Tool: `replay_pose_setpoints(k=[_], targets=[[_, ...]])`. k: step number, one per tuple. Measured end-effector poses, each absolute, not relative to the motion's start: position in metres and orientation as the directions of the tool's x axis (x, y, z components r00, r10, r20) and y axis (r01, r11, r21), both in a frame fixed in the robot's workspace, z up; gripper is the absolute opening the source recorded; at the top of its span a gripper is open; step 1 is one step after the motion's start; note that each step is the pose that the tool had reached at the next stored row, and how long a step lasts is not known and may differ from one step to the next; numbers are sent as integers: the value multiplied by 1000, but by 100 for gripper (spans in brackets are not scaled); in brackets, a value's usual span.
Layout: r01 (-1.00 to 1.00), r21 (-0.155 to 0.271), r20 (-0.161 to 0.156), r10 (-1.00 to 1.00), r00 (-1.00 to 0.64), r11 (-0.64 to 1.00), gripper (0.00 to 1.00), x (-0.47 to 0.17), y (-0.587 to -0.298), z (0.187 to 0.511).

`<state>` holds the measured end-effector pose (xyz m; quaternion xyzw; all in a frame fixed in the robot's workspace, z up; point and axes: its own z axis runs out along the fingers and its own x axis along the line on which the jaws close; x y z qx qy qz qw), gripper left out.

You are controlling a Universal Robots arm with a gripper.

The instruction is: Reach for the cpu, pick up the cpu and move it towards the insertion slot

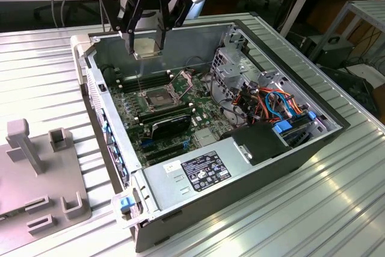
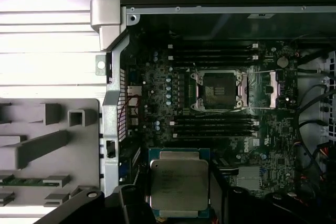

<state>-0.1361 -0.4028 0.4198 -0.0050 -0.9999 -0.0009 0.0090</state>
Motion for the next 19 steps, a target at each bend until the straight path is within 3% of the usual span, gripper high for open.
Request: replay_pose_setpoints(k=[19], targets=[[10, 1, 18, 10, -1000, 1000, 55, -123, -390, 419]])
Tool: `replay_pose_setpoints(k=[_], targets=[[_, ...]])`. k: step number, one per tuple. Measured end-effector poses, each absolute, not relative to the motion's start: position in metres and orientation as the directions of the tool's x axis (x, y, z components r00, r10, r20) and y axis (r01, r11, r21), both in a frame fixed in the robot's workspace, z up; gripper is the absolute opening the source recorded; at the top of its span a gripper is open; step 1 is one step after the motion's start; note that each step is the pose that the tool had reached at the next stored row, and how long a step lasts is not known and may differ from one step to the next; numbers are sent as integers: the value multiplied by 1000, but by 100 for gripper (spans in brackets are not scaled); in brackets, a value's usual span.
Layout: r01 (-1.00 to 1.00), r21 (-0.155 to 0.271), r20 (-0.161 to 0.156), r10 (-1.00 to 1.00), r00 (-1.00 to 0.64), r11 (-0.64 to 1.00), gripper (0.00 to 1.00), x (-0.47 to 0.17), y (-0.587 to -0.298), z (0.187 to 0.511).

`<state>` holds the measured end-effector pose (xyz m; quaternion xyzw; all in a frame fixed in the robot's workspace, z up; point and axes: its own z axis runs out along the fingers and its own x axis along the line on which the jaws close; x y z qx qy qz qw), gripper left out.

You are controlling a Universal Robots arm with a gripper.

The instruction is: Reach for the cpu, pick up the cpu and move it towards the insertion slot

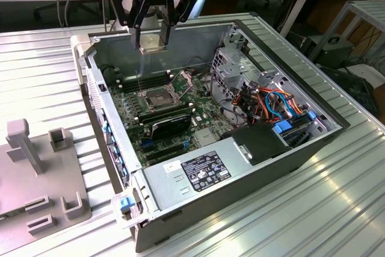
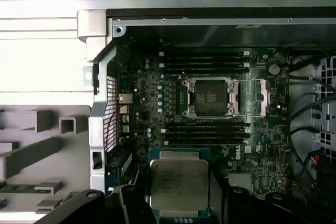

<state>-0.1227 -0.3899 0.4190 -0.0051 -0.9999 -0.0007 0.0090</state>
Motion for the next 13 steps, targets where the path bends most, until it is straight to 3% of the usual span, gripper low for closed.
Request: replay_pose_setpoints(k=[13], targets=[[10, 1, 22, 10, -1000, 1000, 55, -80, -352, 400]])
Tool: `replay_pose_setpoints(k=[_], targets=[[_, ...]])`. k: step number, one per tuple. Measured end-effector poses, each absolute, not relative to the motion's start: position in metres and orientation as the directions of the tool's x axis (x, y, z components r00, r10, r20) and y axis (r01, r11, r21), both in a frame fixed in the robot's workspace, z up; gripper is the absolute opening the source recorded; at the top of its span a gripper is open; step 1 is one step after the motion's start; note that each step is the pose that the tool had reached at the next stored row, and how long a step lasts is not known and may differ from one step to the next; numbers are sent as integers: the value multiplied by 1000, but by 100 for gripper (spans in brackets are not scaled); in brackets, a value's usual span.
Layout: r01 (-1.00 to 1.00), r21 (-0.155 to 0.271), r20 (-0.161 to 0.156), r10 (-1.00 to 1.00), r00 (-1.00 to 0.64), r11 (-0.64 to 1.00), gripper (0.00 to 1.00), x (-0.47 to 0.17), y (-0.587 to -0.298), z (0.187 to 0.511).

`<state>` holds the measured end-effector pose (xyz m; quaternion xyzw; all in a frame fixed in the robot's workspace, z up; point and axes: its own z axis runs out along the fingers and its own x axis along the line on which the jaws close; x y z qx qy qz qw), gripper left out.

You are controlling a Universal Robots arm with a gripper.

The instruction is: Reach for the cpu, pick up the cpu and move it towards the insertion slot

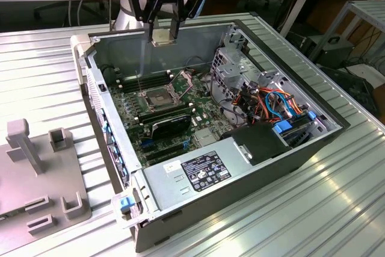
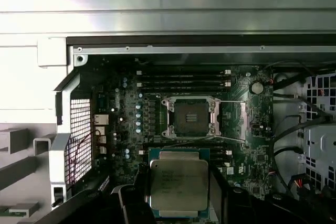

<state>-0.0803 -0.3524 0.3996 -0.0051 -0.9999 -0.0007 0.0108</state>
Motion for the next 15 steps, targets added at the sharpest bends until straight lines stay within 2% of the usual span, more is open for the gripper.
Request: replay_pose_setpoints(k=[7, 15], targets=[[10, 6, 22, 10, -1000, 1000, 55, -66, -335, 393], [12, 36, 22, 11, -1000, 999, 55, -62, -328, 385]])
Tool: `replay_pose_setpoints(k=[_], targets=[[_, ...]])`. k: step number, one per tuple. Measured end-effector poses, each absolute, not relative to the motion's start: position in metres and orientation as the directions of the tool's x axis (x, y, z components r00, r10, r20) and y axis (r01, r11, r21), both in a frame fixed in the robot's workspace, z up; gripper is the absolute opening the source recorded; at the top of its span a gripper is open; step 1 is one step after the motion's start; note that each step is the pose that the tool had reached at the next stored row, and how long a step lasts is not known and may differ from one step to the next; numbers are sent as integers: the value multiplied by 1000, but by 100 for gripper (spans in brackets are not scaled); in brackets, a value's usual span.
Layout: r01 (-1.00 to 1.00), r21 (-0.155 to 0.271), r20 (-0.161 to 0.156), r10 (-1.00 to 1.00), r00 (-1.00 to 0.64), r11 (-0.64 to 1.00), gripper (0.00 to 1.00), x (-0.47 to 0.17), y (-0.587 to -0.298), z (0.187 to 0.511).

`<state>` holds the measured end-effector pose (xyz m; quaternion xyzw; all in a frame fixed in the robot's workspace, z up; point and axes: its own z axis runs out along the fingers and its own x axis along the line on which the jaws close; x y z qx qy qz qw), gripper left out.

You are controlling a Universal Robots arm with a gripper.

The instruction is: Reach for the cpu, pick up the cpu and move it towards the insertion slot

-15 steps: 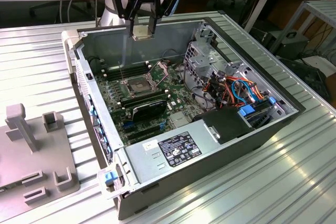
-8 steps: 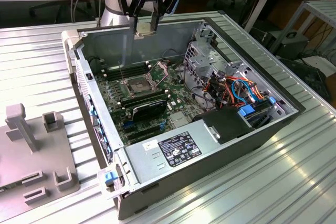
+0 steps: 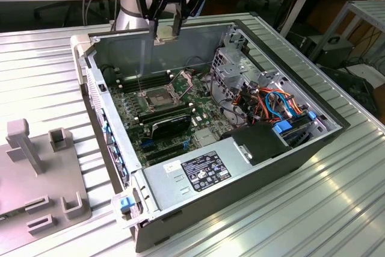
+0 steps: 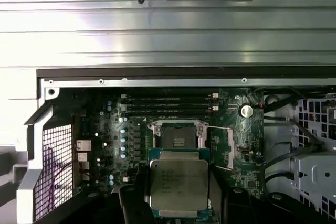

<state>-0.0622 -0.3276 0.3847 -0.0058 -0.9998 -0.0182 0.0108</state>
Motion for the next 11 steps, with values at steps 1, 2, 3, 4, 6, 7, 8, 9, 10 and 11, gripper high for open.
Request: replay_pose_setpoints(k=[1, 2, 3, 4, 6, 7, 8, 9, 10, 11], targets=[[14, 36, 22, 13, -1000, 999, 55, -62, -324, 383], [16, 36, 22, 15, -1000, 999, 55, -62, -323, 382], [19, 36, 22, 18, -1000, 999, 55, -62, -322, 381], [20, 36, 22, 19, -1000, 999, 55, -62, -322, 380], [20, 36, 22, 19, -1000, 999, 55, -62, -321, 380], [20, 36, 22, 19, -1000, 999, 55, -62, -321, 380], [20, 36, 22, 19, -1000, 999, 55, -62, -321, 380], [20, 36, 22, 19, -1000, 999, 55, -62, -321, 380], [20, 36, 22, 19, -1000, 999, 55, -62, -321, 380], [20, 36, 22, 19, -1000, 999, 55, -62, -321, 380]])
